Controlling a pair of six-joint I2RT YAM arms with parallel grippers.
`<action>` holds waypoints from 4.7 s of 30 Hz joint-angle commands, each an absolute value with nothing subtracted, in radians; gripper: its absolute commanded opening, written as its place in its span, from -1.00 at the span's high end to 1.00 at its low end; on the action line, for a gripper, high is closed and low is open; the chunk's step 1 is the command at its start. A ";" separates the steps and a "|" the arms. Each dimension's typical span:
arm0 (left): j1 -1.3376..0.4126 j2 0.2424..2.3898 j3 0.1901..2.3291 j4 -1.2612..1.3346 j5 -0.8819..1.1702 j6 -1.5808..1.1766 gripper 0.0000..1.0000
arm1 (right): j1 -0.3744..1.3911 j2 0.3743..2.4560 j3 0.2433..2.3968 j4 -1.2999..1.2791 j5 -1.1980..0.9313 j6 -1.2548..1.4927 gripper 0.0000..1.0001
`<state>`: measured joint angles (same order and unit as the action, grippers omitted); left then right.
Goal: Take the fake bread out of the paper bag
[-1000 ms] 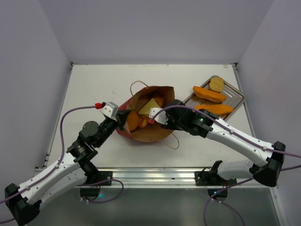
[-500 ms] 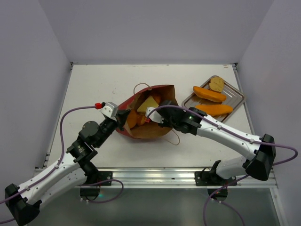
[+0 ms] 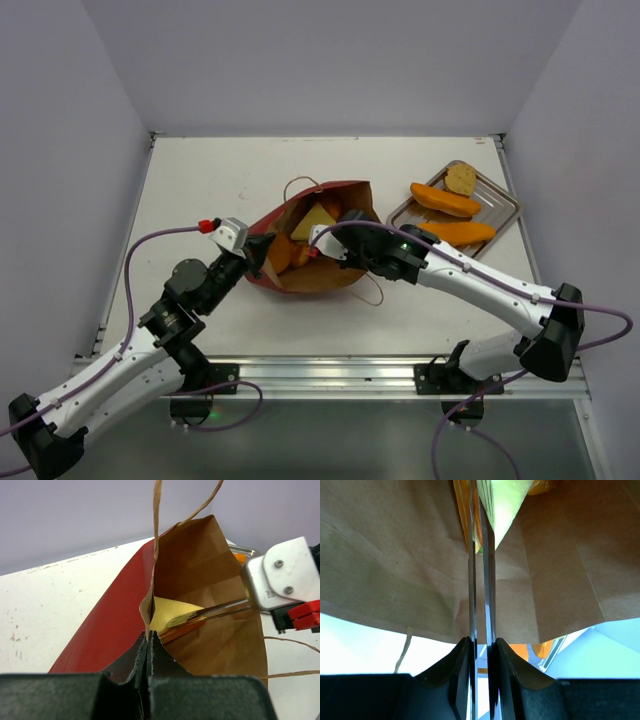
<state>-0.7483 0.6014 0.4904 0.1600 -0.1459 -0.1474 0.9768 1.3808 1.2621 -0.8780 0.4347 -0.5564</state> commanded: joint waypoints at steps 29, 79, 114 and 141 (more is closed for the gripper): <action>-0.749 0.712 0.541 0.226 -0.225 -0.175 1.00 | 0.896 1.088 1.408 -0.982 0.124 -0.571 1.00; -0.749 0.790 0.707 0.097 -0.318 -0.164 1.00 | 0.460 0.821 1.419 -0.907 0.262 -0.526 1.00; -0.749 0.551 0.568 0.012 -0.181 -0.092 1.00 | -0.083 0.930 0.850 -0.518 -0.049 -0.565 0.94; -0.749 0.549 0.571 0.014 -0.160 -0.095 1.00 | -0.091 0.913 0.910 -0.617 -0.098 -0.538 0.25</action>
